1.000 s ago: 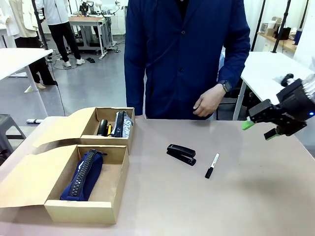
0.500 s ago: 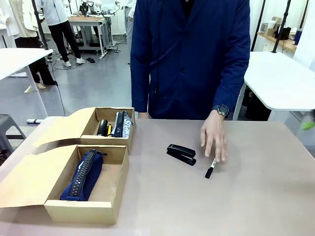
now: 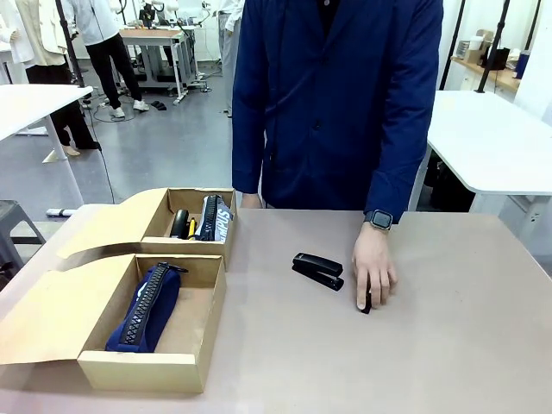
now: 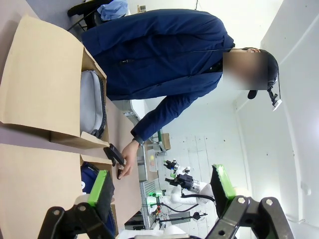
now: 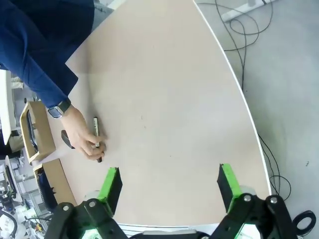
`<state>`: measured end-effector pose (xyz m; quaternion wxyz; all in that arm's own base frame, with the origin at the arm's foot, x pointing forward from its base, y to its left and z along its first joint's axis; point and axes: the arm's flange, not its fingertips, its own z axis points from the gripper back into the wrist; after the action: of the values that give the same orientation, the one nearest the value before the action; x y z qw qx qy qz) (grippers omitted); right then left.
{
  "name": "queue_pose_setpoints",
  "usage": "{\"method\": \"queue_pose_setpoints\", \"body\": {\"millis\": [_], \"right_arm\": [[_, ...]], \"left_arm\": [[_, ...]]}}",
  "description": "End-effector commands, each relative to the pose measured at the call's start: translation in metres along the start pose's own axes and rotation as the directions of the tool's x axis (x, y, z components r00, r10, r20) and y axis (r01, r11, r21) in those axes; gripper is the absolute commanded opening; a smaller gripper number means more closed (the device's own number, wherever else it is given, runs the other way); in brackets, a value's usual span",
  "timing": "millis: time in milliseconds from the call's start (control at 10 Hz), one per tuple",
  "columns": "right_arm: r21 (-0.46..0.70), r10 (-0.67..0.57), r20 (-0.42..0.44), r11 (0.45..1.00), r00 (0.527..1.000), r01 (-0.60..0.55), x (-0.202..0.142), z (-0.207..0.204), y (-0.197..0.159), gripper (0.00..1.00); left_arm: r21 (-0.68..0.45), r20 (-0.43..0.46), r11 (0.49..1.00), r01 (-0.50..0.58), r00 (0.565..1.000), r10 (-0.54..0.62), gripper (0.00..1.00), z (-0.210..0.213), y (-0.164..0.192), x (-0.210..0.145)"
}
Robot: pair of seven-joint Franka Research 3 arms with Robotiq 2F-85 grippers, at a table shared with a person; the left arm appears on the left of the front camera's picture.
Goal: Place items inside the box.
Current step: Pick up a Pencil pouch or Stapler and place it inside the Mailer Box closest to the robot.
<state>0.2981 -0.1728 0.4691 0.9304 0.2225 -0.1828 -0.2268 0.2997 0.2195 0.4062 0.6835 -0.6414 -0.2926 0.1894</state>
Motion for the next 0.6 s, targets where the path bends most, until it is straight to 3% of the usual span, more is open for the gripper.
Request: {"method": "queue_pose_setpoints", "body": {"millis": [0, 300, 500], "right_arm": [[0.015, 0.012, -0.015, 1.0, 1.0, -0.012, -0.015, -0.018, 0.007, 1.0], [-0.025, 0.04, -0.071, 0.999, 0.997, -0.042, -0.015, -0.031, 0.034, 1.0], [-0.056, 0.125, -0.11, 0.99, 0.986, -0.131, -0.021, -0.044, 0.071, 1.0]], "left_arm": [[-0.014, -0.003, 1.0, 0.021, 1.0, -0.021, 1.0, 0.0, -0.001, -0.001], [-0.014, -0.003, 1.0, 0.021, 1.0, -0.021, 1.0, 0.0, -0.001, -0.001], [-0.014, -0.003, 1.0, 0.021, 1.0, -0.021, 1.0, 0.0, -0.001, -0.001]]}}
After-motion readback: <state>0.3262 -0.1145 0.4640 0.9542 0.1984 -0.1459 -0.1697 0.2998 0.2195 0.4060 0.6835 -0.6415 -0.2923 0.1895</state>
